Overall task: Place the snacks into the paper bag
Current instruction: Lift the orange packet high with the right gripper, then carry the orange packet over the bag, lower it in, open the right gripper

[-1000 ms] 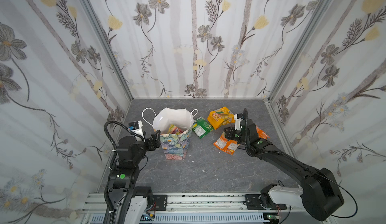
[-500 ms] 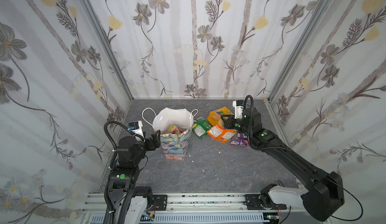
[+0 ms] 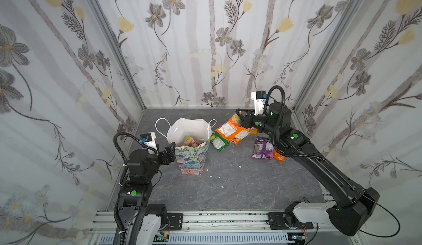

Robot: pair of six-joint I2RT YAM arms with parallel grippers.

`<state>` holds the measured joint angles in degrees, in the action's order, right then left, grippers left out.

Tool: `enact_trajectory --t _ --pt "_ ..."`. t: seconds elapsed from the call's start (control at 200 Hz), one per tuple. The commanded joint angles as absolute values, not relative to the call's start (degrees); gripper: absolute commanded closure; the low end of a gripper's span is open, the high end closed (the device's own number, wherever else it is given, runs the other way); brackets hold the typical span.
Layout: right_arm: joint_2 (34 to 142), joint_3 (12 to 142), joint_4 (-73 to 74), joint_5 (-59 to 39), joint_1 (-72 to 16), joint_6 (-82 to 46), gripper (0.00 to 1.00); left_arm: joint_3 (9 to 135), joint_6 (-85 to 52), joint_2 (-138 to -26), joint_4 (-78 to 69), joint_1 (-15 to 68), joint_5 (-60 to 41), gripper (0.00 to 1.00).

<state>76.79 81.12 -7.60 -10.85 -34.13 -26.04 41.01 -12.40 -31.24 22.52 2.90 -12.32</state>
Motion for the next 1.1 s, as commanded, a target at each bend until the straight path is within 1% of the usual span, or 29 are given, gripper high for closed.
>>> enact_trajectory --t 0.0,0.375,0.614,0.634,0.719,0.944,1.094 --pt "78.8 85.6 -7.1 -9.5 -35.2 -24.3 1.00 40.9 -12.3 -31.2 20.7 2.9 -12.7 0.17" --pt "84.5 100.3 -5.3 -8.2 -37.7 -23.3 1.00 40.7 -12.3 -31.1 20.7 2.9 -12.9 0.17" --pt "91.0 114.0 -6.0 -8.5 -39.2 -22.1 1.00 40.8 -12.3 -31.1 20.7 2.9 -12.9 0.17" --pt "93.0 115.0 -6.0 -8.7 -39.4 -22.1 1.00 40.8 -12.2 -31.1 20.7 2.9 -12.9 0.17" --pt "95.8 119.0 -5.9 -9.3 -40.1 -22.4 1.00 40.8 -12.3 -30.9 20.7 2.9 -12.9 0.17" --pt "100.4 122.9 -2.9 -10.2 -42.8 -23.1 1.00 40.8 -12.3 -30.9 20.7 2.9 -13.1 0.17" --pt "103.7 126.0 -4.3 -11.6 -44.4 -22.6 1.00 40.7 -12.2 -31.0 20.6 2.9 -13.2 0.17"
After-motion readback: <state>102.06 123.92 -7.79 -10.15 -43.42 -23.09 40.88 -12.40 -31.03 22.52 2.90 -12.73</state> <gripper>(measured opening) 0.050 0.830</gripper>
